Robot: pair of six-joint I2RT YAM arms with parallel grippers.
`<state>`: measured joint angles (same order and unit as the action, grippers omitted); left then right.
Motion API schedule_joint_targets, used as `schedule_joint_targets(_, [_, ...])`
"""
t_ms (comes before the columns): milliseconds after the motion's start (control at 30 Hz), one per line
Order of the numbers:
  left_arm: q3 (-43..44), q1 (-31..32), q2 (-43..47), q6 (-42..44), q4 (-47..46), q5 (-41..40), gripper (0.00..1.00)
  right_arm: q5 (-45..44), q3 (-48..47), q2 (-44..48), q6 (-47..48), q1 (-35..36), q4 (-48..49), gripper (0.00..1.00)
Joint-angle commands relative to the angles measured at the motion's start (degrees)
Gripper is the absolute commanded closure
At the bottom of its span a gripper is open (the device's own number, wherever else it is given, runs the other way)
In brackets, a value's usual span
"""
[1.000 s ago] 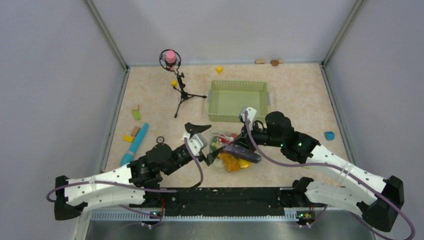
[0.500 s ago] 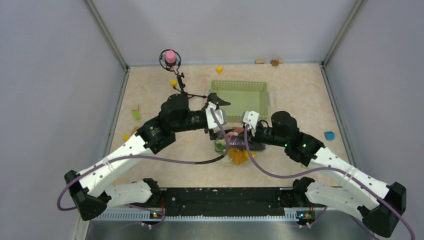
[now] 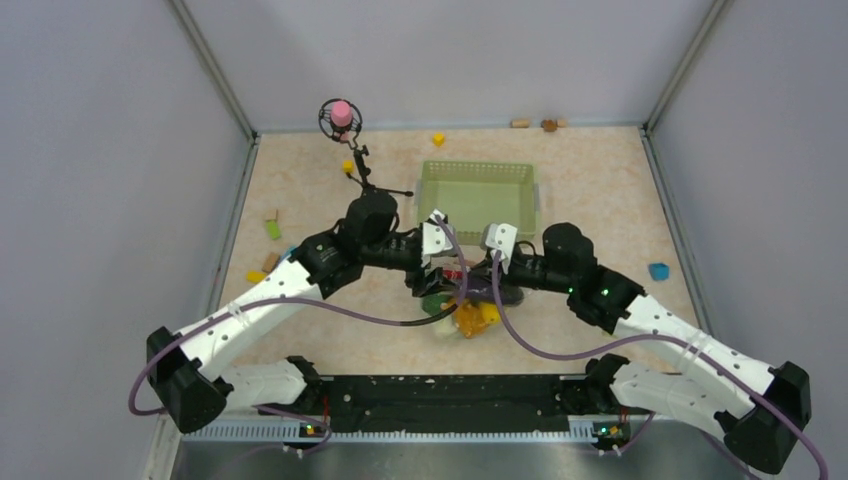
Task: Place the food in the zip-top bag and seal the zipper
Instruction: Adjust the zipper food storage bag at the center of the board.
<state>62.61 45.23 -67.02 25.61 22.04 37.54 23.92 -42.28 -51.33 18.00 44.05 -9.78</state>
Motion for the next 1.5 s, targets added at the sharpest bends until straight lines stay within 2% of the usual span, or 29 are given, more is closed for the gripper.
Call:
schedule_joint_targets(0, [-0.14,-1.87,-1.87,-3.42,-3.83,6.41,0.34,2.91,1.03,-0.68,0.30,-0.46,8.05,1.00])
schedule_joint_targets(167, [2.43,-3.20,-6.96,-3.95,-0.74,9.48,0.47,5.74,1.70,-1.28,0.62,-0.46,9.33,1.00])
schedule_joint_targets(267, [3.82,-4.39,-8.85,-1.68,1.84,12.69,0.50,5.05,1.65,-0.86,0.06,-0.46,9.35,1.00])
schedule_joint_targets(367, [3.21,-4.70,-9.68,-2.10,0.74,13.77,0.55,6.48,1.25,-0.66,0.27,-0.46,8.94,1.00])
schedule_joint_targets(467, [3.15,-4.88,-10.99,-3.47,-0.15,14.49,0.63,8.49,1.32,-0.98,0.92,-0.46,8.51,1.00])
schedule_joint_targets(600, [4.51,-4.85,-13.02,-3.49,1.84,15.90,0.70,9.48,0.81,-2.05,2.02,-0.46,7.23,1.00])
schedule_joint_targets(633, [5.03,-4.89,-13.61,-2.75,2.89,16.27,0.73,9.43,0.72,-2.26,2.11,-0.46,7.34,1.00])
schedule_joint_targets(700, [6.06,-4.85,-14.37,-0.71,5.37,16.85,0.88,9.37,0.62,-2.36,2.05,-0.46,7.73,1.00])
schedule_joint_targets(733, [6.44,-4.86,-14.67,-0.38,6.27,16.68,0.99,9.20,0.55,-2.30,2.11,-0.46,7.63,1.00])
schedule_joint_targets(767, [6.69,-4.96,-14.81,-0.12,6.96,16.48,1.00,8.67,0.46,-2.10,2.05,-0.47,7.34,0.96])
schedule_joint_targets(833, [6.81,-4.98,-14.67,0.93,8.41,16.07,1.00,7.03,0.22,-1.48,1.93,-0.46,5.54,0.79])
schedule_joint_targets(933, [5.97,-5.15,-13.41,1.70,8.76,15.81,1.00,4.43,-0.01,-0.68,2.15,-0.46,0.82,0.63])
schedule_joint_targets(1067, [3.83,-5.15,-11.09,1.85,7.27,16.57,1.00,4.45,0.75,-0.48,3.03,-0.45,-1.71,0.58])
schedule_joint_targets(1100, [3.29,-5.15,-10.46,2.04,7.01,17.07,1.00,4.22,0.93,-0.55,2.74,-0.41,-0.68,0.61])
schedule_joint_targets(1167, [2.45,-5.15,-9.80,1.87,6.08,17.63,1.00,3.95,1.01,-0.56,2.36,-0.46,0.97,0.76])
schedule_joint_targets(1233, [2.25,-5.15,-9.57,1.08,5.40,17.61,1.00,4.01,1.10,-0.52,2.28,-0.46,2.41,0.97])
schedule_joint_targets(1267, [2.24,-5.14,-9.71,0.77,5.37,17.56,1.00,4.18,1.24,-0.42,2.30,-0.46,3.25,1.00])
schedule_joint_targets(1333, [2.54,-5.11,-9.98,0.08,5.31,17.36,1.00,4.72,1.76,-0.29,1.88,-0.46,5.30,1.00])
schedule_joint_targets(1367, [2.69,-5.15,-10.23,-0.31,5.29,17.12,0.95,4.99,2.03,-0.25,1.55,-0.42,6.08,1.00])
schedule_joint_targets(1433, [3.06,-5.11,-10.89,-1.17,5.21,16.49,0.71,5.96,2.32,-0.22,1.21,-0.46,7.13,1.00])
schedule_joint_targets(1467, [3.24,-5.15,-11.26,-1.45,5.12,16.10,0.63,6.58,2.44,-0.19,1.02,-0.46,7.56,1.00])
